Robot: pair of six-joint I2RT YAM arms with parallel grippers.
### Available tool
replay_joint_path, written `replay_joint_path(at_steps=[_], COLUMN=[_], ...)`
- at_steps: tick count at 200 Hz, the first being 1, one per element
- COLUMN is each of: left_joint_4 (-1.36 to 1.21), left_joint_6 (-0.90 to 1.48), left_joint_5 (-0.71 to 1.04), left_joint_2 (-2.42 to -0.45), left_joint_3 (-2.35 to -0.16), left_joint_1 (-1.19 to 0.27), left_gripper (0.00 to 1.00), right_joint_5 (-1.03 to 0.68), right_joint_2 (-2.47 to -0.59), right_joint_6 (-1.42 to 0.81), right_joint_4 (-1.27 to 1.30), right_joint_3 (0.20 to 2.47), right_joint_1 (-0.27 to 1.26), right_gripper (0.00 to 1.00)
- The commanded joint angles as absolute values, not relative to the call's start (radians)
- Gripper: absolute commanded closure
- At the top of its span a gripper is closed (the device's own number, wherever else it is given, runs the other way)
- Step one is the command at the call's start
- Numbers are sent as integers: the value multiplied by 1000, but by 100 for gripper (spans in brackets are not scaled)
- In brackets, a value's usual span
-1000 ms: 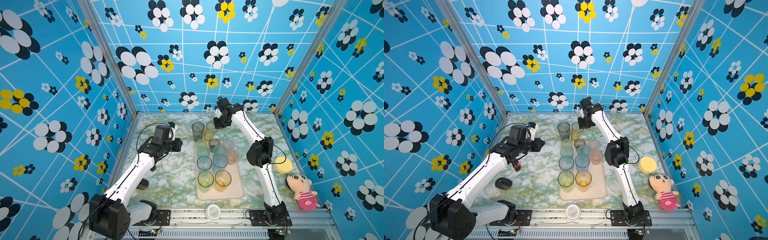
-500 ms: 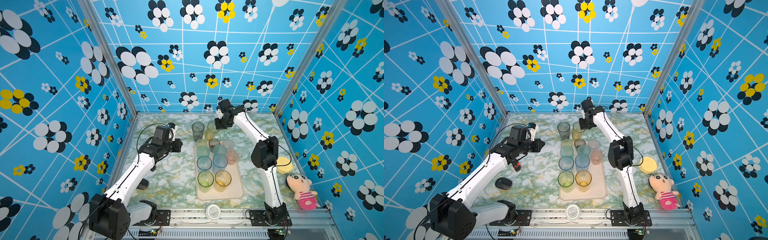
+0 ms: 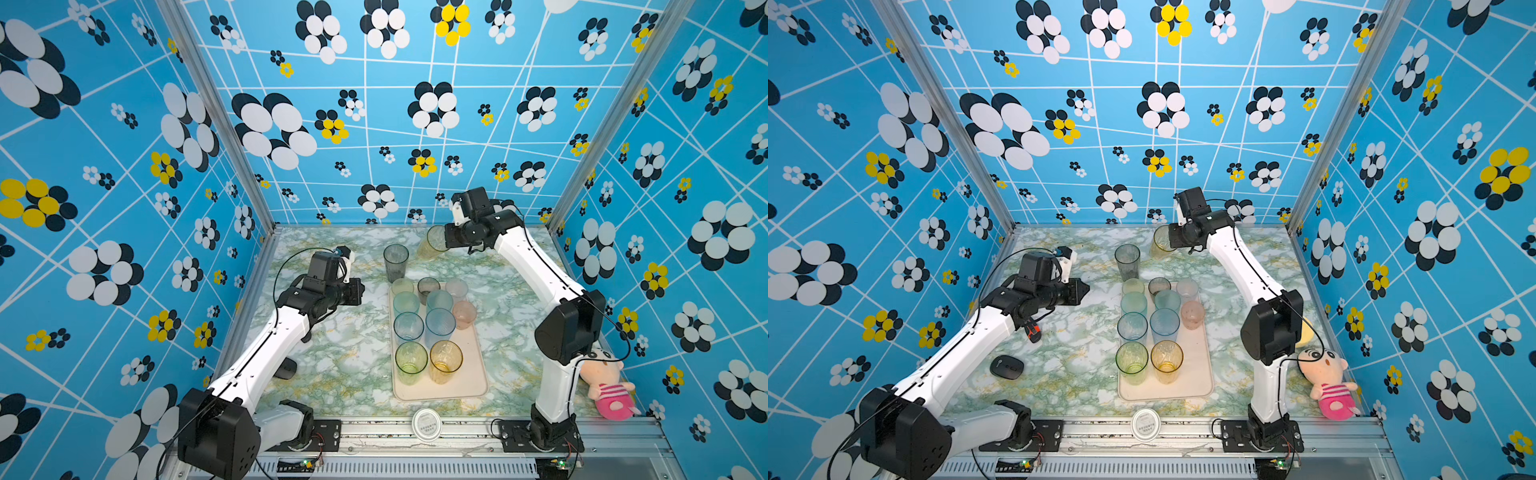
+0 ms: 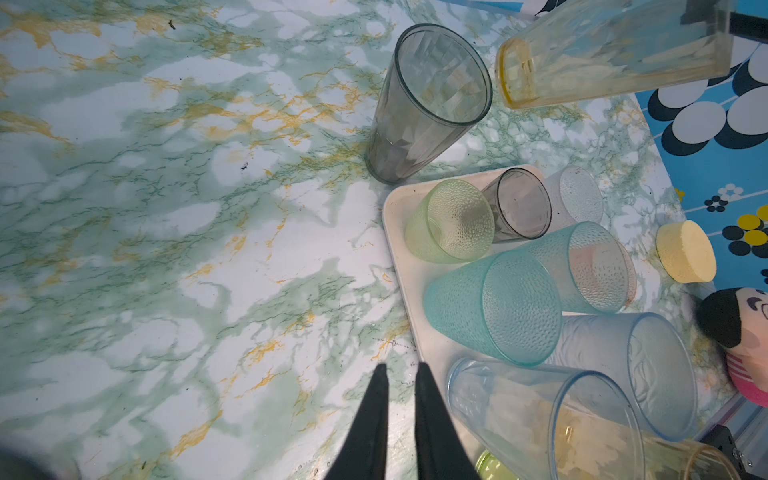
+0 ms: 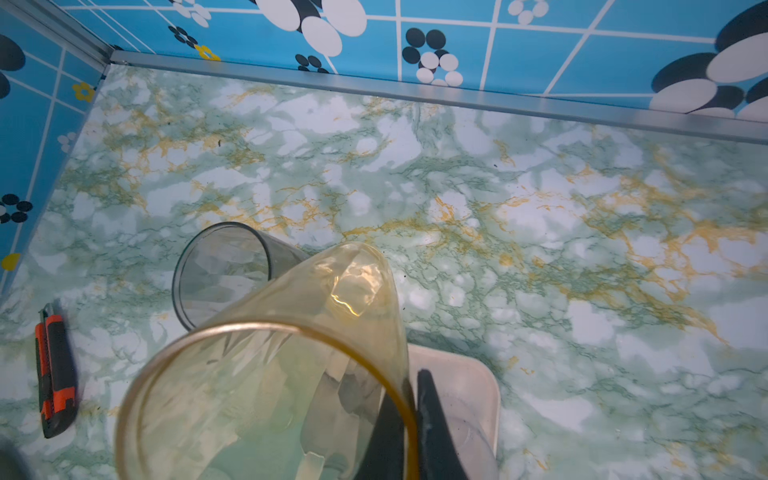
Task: Place the glasses into the tray
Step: 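Lift the yellow glass and carry it toward the tray's near end, then lower the yellow glass onto the tray beside the amber glass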
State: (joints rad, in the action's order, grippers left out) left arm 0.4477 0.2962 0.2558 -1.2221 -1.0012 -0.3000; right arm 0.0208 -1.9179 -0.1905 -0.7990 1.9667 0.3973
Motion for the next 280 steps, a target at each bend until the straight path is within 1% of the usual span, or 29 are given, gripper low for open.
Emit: replay_joint_path(at_steps=[1, 51, 98, 121, 171, 248, 280], left_joint_4=[470, 506, 541, 546, 557, 566, 562], left_joint_6=[295, 277, 262, 261, 265, 274, 279], left_joint_5=[268, 251, 226, 218, 227, 229, 230], left_joint_2=[-1191, -1166, -1150, -1152, -1172, -1193, -1200], left_joint_3=[-992, -1001, -1036, -1047, -1075, -1095, -1097], left_joint_1=[-291, -292, -292, -292, -293, -295, -300], left_gripper=[84, 84, 84, 84, 84, 84, 84], right_joint_5=[63, 148, 258, 249, 214, 141, 131], right_joint_2=[-1813, -1529, -1300, -1222, -1139, -1133, -1149], right_joint_6=[-162, -137, -130, -149, -195, -261, -282], right_joint_4=[-776, -841, -1042, -1120, -1213, -1204, -1214], right_joint_3=[1903, 1684, 1521, 1449, 1320, 1176, 1170], right_joint_1=[386, 386, 387, 388, 425, 525, 571], right_gripper=[100, 100, 100, 100, 100, 100, 100])
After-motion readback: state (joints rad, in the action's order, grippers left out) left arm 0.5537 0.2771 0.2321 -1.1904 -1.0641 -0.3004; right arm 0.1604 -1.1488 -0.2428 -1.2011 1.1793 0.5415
